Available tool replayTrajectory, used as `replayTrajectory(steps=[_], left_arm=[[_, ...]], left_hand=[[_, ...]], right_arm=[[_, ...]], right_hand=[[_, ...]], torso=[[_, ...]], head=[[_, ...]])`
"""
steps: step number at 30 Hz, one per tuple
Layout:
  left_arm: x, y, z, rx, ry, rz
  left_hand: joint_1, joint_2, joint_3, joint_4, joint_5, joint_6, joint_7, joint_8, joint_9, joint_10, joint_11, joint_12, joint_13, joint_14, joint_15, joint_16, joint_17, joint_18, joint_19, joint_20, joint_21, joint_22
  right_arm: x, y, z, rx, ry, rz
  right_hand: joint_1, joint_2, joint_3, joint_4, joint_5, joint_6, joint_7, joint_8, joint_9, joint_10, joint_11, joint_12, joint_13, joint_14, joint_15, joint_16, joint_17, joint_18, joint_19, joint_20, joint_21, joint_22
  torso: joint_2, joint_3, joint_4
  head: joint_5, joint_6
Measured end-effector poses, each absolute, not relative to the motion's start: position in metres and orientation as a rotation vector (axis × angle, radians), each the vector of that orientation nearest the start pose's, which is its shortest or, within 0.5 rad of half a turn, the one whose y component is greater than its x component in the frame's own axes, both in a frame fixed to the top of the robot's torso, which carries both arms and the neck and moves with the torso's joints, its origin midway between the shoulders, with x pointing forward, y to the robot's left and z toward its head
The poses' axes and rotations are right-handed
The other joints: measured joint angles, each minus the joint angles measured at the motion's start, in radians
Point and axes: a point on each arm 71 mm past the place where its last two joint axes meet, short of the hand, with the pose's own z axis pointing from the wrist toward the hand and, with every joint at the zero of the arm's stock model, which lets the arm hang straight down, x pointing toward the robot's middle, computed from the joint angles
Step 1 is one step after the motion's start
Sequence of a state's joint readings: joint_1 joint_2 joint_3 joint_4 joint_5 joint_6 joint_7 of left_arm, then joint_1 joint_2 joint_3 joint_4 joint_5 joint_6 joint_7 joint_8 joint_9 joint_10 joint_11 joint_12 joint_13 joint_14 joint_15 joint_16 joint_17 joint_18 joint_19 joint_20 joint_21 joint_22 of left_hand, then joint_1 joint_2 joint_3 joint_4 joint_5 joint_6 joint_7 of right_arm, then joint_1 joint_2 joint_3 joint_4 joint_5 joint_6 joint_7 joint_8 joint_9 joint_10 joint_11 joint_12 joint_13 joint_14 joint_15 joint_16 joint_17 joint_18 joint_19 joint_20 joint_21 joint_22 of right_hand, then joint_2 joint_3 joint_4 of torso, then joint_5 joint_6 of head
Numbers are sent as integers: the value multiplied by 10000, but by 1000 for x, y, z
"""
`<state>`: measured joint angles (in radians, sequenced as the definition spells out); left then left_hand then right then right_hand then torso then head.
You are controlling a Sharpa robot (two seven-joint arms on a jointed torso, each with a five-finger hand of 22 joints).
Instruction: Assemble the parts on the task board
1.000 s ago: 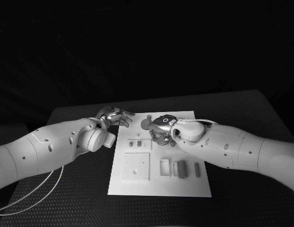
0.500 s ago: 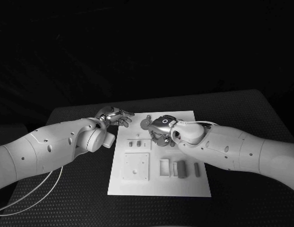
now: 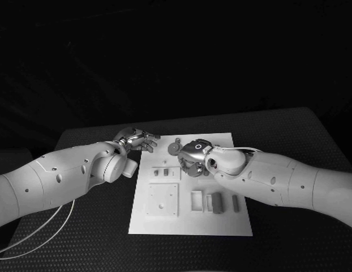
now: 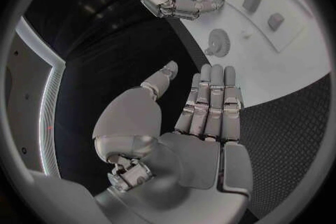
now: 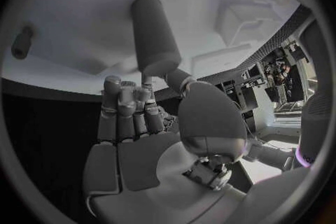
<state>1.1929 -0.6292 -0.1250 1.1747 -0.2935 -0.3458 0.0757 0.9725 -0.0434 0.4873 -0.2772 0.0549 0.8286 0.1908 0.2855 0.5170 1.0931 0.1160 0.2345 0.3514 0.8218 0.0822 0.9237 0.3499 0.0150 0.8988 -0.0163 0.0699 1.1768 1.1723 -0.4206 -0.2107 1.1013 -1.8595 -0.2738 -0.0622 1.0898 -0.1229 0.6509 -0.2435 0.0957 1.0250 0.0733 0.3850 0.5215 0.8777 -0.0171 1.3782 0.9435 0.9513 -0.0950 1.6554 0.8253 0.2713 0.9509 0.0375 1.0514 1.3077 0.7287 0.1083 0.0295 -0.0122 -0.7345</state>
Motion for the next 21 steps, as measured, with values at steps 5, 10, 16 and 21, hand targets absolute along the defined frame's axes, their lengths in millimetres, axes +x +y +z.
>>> replayTrajectory(steps=[5, 10, 16, 21], left_arm=[[534, 207, -247, -10040, 17364, -10482], [534, 208, -247, -10041, 17365, -10475], [534, 208, -247, -10020, 17414, -10511], [534, 208, -248, -9981, 17586, -10594]], left_hand=[[0, 0, 0, 0, 0, 0, 0, 0, 0, 0, 0, 0, 0, 0, 0, 0, -1, 0, 0, 0, 0, 0], [0, 0, 0, 0, 0, 0, 0, 0, -10, 0, 0, 0, 0, 0, 0, 0, 9, 0, 0, 0, 0, 1], [39, -38, 0, 0, 0, 0, 0, 4, -10, 0, 0, 0, 10, 0, 0, 0, 9, 0, 0, 0, 0, 1], [38, -38, 0, 0, 0, 0, 0, 77, -10, 0, 0, 0, 25, 0, 0, 0, 20, 0, 0, 0, 0, 1]], right_arm=[[508, -94, -274, -7255, 16399, 4540], [507, -96, -273, -7103, 16343, 4581], [507, -100, -271, -6846, 16293, 4593], [510, -104, -265, -6598, 16202, 4555]], right_hand=[[-147, 148, -25, 21, -39, 88, -78, 0, 0, 200, -78, -49, -43, 152, -42, 0, -40, -1, 127, -57, 0, 0], [-152, 153, -54, 48, -42, 125, -84, 34, 0, 270, -117, -87, -70, 244, -101, 0, -64, -1, 198, -58, 0, 0], [-151, 152, -72, 30, -71, 176, -70, 252, 173, 323, -100, -87, -83, 267, -117, 0, -78, -1, 229, -88, 0, 0], [-151, 151, -81, 21, -77, 180, -68, 263, 296, 324, -100, -87, -85, 298, -118, 0, -78, -1, 230, -88, 0, 0]], torso=[[2, 2, -3], [2, 7, -5], [3, 7, -10], [3, 4, -10]], head=[[-4, -11], [-12, -10], [-33, 3], [-44, 23]])
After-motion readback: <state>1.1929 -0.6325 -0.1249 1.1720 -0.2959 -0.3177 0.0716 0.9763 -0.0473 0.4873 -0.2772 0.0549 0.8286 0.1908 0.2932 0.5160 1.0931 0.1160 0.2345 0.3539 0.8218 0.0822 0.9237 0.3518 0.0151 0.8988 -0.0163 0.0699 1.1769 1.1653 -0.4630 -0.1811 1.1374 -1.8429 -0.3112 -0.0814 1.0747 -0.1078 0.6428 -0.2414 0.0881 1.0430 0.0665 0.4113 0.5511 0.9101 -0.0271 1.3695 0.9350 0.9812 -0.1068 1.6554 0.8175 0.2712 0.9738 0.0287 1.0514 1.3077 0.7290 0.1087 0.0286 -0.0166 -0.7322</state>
